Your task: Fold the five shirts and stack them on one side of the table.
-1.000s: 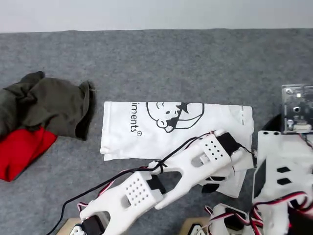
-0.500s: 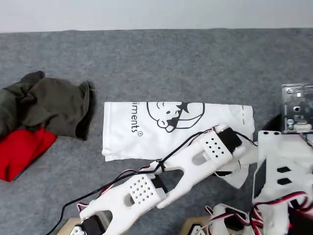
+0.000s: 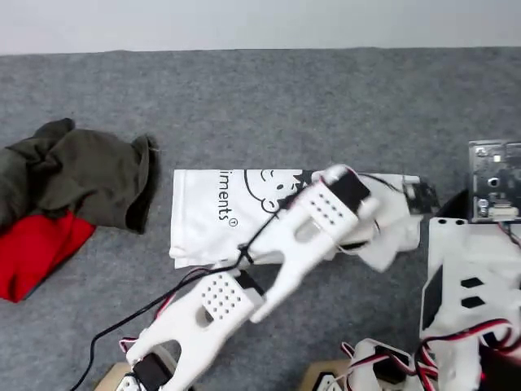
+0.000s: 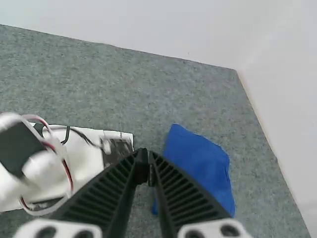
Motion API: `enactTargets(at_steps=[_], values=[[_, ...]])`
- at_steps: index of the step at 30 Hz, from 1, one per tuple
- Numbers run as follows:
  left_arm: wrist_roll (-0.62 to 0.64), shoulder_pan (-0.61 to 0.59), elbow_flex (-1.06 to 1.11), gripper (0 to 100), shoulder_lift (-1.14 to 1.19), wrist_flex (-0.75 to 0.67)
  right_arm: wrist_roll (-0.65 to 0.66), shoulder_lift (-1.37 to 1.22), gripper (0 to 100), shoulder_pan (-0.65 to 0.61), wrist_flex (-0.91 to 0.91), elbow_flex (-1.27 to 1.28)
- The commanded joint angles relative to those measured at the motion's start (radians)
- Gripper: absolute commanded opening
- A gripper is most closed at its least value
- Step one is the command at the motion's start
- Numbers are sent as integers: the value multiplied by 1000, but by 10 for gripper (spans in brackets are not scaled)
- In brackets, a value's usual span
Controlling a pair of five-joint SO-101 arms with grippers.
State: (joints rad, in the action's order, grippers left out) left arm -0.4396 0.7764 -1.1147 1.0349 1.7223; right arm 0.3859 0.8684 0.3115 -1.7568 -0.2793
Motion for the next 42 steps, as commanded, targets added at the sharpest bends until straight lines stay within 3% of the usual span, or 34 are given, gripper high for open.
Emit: enactTargets(at_steps=[1,9,20,32,42], values=[[-5,-52,-35,6,-66,-48,-12,-4,10,8,-38,6],[0,-91,-41,163,18,-63,-11,-5,10,8,-38,6],[0,-175,-76,164,66,-72,41,-5,9,15,-38,6],[2,-219,-151,164,69,-75,137,4,9,242,-38,86],[23,-189,-176,165,60,9,147,4,9,294,-38,86]])
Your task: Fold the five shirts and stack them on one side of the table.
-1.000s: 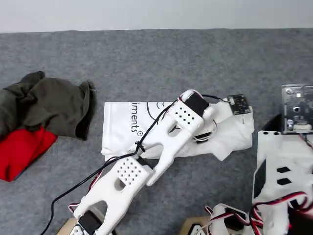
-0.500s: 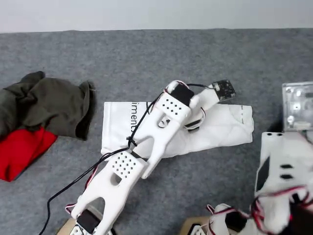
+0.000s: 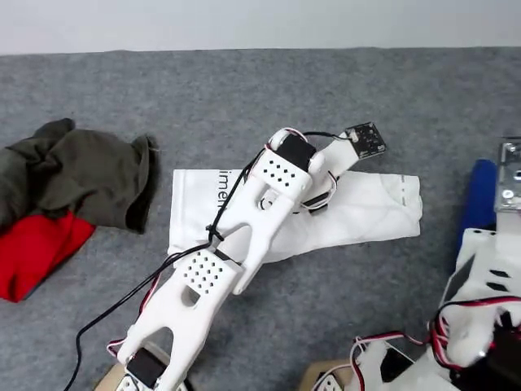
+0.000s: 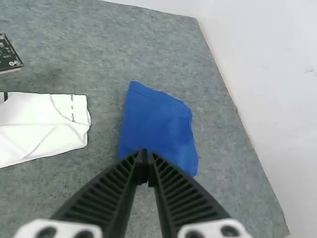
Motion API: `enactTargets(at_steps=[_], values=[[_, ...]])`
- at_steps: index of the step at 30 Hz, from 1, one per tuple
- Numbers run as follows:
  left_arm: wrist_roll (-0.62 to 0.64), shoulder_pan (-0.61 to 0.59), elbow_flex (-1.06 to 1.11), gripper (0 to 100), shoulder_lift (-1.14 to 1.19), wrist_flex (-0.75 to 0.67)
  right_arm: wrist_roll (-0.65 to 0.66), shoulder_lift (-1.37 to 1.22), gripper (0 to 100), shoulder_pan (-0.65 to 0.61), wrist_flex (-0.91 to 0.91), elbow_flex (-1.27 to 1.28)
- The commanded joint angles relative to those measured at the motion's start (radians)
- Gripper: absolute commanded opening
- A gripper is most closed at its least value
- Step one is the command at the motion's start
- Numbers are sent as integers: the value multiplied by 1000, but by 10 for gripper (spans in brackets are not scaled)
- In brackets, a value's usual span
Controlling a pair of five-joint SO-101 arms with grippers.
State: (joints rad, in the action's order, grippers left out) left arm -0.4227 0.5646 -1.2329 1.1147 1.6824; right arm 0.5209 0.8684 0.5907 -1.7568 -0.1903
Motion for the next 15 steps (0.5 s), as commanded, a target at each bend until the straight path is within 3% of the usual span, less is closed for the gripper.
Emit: enactTargets(at_steps=[1,15], values=[[6,38,-74,165,-18,71,12,4,9,15,-38,-3],[21,203,-74,167,-9,55,12,5,9,15,-38,-3]])
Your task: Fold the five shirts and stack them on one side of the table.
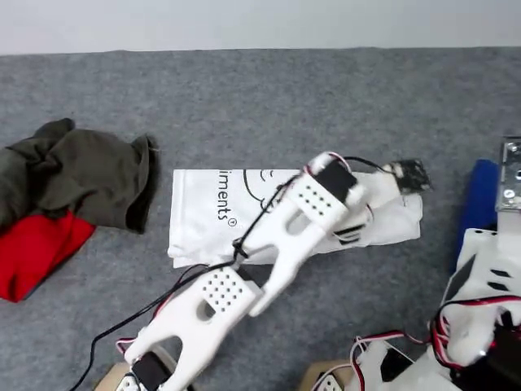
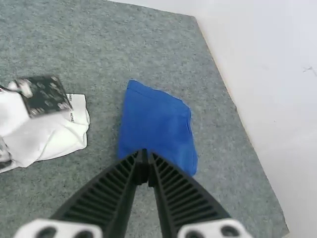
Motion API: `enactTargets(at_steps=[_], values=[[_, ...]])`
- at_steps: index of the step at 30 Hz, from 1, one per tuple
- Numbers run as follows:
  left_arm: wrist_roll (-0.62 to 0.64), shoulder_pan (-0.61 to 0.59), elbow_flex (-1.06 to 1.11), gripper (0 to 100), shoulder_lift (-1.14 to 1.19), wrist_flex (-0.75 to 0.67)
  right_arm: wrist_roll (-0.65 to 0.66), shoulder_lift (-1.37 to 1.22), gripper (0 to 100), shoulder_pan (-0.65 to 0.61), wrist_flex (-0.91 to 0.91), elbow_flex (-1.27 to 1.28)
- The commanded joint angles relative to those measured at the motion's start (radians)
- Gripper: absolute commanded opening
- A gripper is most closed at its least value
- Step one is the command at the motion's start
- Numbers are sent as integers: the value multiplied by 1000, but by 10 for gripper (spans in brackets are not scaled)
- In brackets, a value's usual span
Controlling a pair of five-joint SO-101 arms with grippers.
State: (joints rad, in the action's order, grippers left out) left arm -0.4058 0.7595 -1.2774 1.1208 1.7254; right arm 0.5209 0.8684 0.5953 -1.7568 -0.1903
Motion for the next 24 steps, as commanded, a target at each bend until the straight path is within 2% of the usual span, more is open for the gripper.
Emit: enactTargets(at_steps=[1,9,13,19,24], values=[[5,2,-30,167,-15,-3,12,5,9,10,-38,-3],[11,-135,-35,167,12,-173,12,4,9,8,-38,-3],[81,-201,-74,167,11,-238,9,2,9,7,-38,2],[132,-255,-174,167,9,-219,6,-4,9,5,-38,2],[123,-192,-200,166,20,-74,8,-5,9,5,-36,14]])
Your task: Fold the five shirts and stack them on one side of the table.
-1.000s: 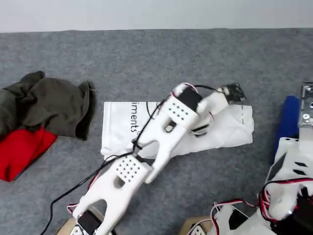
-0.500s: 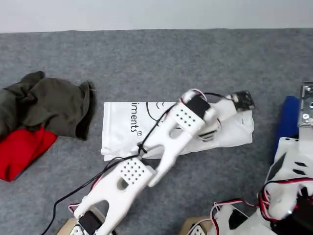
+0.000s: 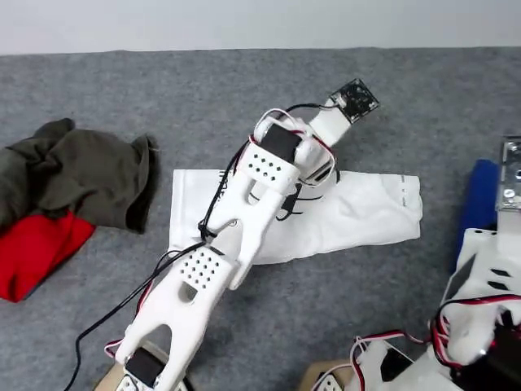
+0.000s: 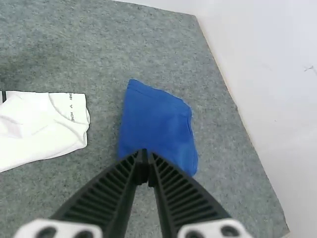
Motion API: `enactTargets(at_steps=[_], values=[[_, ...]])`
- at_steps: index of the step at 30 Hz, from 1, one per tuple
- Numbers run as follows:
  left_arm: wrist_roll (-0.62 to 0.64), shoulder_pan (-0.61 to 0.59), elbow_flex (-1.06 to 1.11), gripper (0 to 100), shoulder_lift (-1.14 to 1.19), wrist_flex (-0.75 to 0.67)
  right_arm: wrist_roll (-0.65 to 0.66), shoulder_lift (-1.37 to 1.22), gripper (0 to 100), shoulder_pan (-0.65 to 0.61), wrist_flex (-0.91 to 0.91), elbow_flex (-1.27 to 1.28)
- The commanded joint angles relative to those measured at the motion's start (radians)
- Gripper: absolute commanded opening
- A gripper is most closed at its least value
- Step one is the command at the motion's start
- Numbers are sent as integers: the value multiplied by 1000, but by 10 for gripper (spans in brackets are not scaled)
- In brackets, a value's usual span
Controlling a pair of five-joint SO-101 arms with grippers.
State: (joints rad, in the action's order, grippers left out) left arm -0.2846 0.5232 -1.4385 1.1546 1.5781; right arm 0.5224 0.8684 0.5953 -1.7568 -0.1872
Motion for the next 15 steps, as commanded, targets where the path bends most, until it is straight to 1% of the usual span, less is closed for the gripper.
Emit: enactTargets(at_steps=[1,4,10,12,15], values=[[-18,71,-39,165,-14,106,8,-5,9,5,-36,21],[-80,144,-38,164,-14,176,8,-2,9,5,-36,49],[-94,215,28,164,-11,167,6,-2,9,5,-36,52],[-100,221,65,164,-5,104,8,-2,9,5,-36,52],[-98,184,76,164,18,-40,8,-4,9,5,-36,52]])
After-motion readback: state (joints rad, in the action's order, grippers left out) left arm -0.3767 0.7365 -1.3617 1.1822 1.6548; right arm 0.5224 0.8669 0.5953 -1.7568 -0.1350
